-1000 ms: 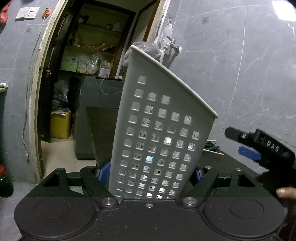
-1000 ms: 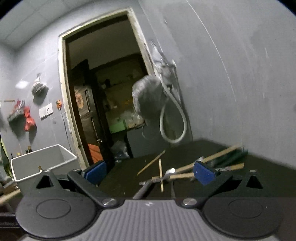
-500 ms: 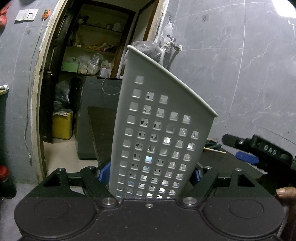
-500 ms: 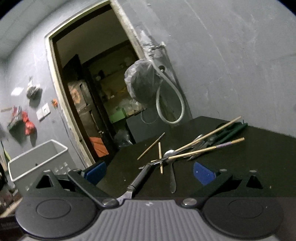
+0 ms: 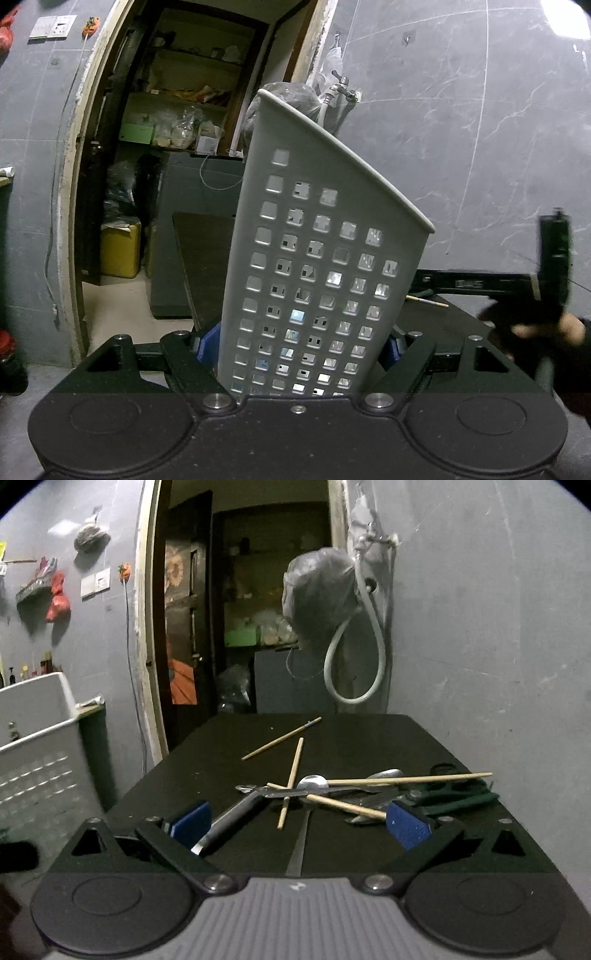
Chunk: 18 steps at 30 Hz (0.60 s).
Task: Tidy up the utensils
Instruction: 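Move the right tool back down over the utensil pile, then close the right tool on a silver spoon in the pile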
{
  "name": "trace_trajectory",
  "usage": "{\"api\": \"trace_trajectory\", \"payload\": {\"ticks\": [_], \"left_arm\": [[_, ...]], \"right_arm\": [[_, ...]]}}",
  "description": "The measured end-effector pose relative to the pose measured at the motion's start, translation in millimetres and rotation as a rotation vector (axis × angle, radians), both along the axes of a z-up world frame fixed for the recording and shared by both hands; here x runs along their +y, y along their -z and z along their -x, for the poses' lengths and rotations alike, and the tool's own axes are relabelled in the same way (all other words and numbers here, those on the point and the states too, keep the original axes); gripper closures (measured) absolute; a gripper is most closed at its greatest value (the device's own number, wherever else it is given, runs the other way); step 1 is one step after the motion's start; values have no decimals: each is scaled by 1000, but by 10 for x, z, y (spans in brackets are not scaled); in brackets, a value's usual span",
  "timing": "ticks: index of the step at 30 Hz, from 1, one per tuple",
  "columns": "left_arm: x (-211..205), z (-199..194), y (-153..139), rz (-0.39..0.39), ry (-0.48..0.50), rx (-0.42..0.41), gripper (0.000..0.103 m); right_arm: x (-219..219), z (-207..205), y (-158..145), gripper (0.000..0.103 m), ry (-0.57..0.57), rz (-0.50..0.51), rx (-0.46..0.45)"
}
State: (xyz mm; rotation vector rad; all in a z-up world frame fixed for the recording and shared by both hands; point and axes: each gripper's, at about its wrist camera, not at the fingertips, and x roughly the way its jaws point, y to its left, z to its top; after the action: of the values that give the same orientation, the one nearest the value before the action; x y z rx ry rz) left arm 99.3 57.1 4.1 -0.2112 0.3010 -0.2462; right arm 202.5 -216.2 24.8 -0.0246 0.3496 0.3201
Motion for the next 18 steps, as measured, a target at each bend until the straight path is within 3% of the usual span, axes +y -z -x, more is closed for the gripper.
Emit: {"api": "trace_trajectory", "payload": {"ticks": [10, 18], "left_arm": [[-15, -18, 8, -1, -2, 2, 22], [-36, -15, -4, -2, -4, 6, 22]], "right_arm": [[465, -374, 191, 0, -2, 509, -170], [826, -554, 481, 6, -83, 805, -274]]}}
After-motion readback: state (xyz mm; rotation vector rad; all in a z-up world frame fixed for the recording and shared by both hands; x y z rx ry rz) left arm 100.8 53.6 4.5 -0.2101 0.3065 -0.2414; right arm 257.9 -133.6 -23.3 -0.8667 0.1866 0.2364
